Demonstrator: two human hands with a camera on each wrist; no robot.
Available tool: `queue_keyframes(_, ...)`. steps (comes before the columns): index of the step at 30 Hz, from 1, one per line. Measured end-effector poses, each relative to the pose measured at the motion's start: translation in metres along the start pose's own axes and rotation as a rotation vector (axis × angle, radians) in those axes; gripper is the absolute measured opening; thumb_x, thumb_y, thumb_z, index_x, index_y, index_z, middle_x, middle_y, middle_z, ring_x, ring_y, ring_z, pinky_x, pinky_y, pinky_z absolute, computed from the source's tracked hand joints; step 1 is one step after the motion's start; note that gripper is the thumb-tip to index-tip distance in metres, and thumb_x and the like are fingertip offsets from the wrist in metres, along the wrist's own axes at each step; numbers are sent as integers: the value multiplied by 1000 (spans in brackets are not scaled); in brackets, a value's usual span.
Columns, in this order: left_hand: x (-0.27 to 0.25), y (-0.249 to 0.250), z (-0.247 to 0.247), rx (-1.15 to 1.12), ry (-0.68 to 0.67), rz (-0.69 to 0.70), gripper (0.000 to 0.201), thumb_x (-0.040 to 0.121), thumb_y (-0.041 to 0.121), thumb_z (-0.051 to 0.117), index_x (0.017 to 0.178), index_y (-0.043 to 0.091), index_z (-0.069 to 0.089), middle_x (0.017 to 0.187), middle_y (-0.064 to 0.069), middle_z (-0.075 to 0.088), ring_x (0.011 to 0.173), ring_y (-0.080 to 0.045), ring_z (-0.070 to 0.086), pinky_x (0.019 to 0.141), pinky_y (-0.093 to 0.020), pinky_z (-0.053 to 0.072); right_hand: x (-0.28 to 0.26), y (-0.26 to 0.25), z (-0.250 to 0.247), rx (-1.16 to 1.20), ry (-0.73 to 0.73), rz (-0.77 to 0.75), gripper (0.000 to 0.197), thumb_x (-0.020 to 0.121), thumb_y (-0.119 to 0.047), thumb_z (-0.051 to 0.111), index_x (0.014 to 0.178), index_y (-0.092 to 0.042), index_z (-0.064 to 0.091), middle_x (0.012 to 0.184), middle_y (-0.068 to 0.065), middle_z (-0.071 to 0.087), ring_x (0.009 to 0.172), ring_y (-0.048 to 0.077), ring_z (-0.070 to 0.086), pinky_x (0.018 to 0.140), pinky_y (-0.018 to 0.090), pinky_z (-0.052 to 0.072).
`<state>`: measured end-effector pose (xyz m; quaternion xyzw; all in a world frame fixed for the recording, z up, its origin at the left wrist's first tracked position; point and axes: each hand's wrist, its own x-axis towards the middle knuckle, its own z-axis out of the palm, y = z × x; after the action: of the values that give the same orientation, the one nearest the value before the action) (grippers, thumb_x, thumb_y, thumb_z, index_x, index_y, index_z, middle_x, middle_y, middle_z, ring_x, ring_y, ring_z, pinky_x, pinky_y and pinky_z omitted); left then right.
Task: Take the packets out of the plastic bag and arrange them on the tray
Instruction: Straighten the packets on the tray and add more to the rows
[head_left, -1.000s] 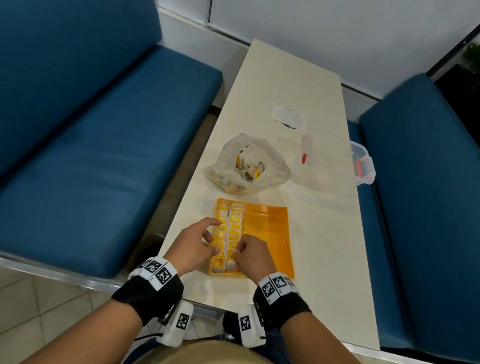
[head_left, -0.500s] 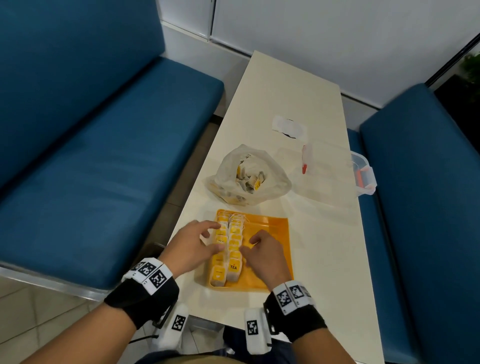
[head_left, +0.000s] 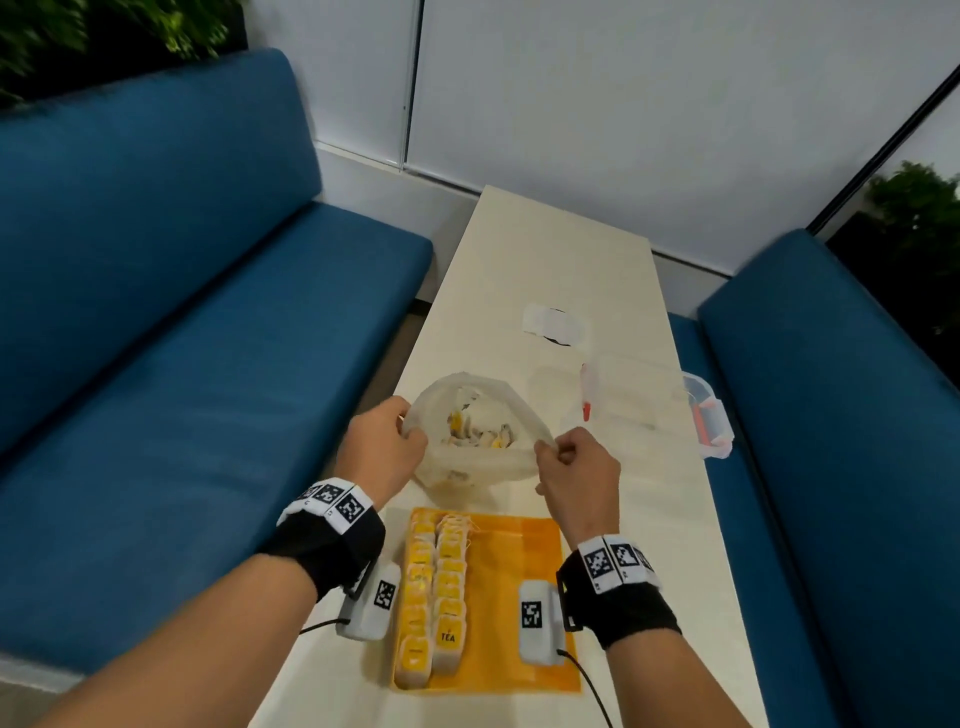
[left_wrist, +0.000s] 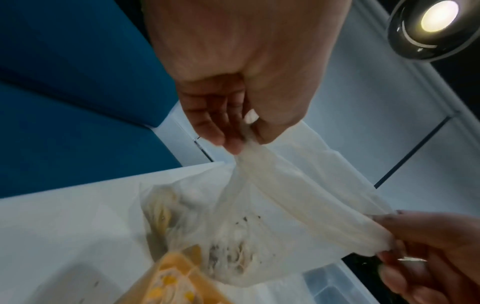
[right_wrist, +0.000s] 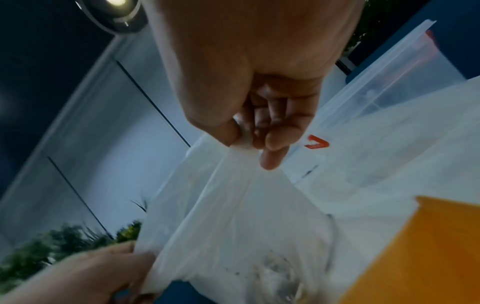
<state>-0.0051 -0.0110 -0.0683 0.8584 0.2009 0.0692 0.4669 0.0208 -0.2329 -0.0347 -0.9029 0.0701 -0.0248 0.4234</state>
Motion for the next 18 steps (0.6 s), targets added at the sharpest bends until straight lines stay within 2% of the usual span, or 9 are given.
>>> queue_keyframes(2,-5,5,-15,77,74,80,13,84,18,64,90,27,59,80,7,60,71,-18,58,63,-34,50,-7,-2,-2,47,25,-12,20,88,-27,65,75,-16,55,66,2,66,60,26,68,61,45,59)
queue_keyframes(4,-13,14,-25,134,153,282,17,84,17,65,97,28,59,89,12,54,76,-13,55,65,-33,49,-14,0,0,43,-21,-19,21,86,-29,65,73,-17,53,62,1,64,59,25,66,59,44,59)
queue_keyframes(5,-17,24,-27,131,123,392,15,86,16,63,96,28,61,90,13,55,77,-11,55,67,-30,49,-18,1,1,31,-45,-22,22,86,-28,65,73,-17,52,62,1,63,58,23,65,58,41,59)
queue_keyframes(6,-17,34,-24,144,24,469,15,88,15,60,95,28,64,92,15,59,80,-8,57,70,-28,50,-19,2,3,19,-63,-34,21,87,-28,65,74,-17,52,61,0,62,57,19,63,56,37,57)
queue_keyframes(8,-10,48,-10,320,-292,506,26,93,12,52,101,28,71,103,16,65,91,-8,60,79,-26,51,-22,3,6,1,-80,-64,20,89,-26,65,75,-17,53,60,-3,61,53,13,57,52,28,49)
queue_keyframes(10,5,53,13,533,-512,510,33,93,7,50,112,25,71,116,10,66,103,-12,61,86,-27,52,-24,2,7,9,-84,-79,20,90,-27,64,76,-19,52,60,-4,59,52,13,56,52,28,48)
queue_keyframes(14,27,67,47,824,-704,567,39,95,8,56,132,20,61,129,-3,65,113,-23,64,95,-32,51,-22,4,5,12,-112,-90,18,93,-25,64,78,-21,53,65,-4,62,60,14,61,58,33,53)
queue_keyframes(16,32,74,59,1021,-821,591,34,101,16,54,135,13,57,131,-8,63,117,-28,61,95,-33,46,-20,5,4,-25,-131,-111,17,94,-25,63,80,-21,55,70,-5,64,65,13,61,60,32,52)
queue_keyframes(18,38,75,69,1129,-906,593,31,104,19,51,133,11,57,132,-10,61,119,-30,60,98,-35,46,-18,5,3,-39,-139,-126,19,95,-24,63,79,-20,54,70,-5,63,65,13,60,58,29,50)
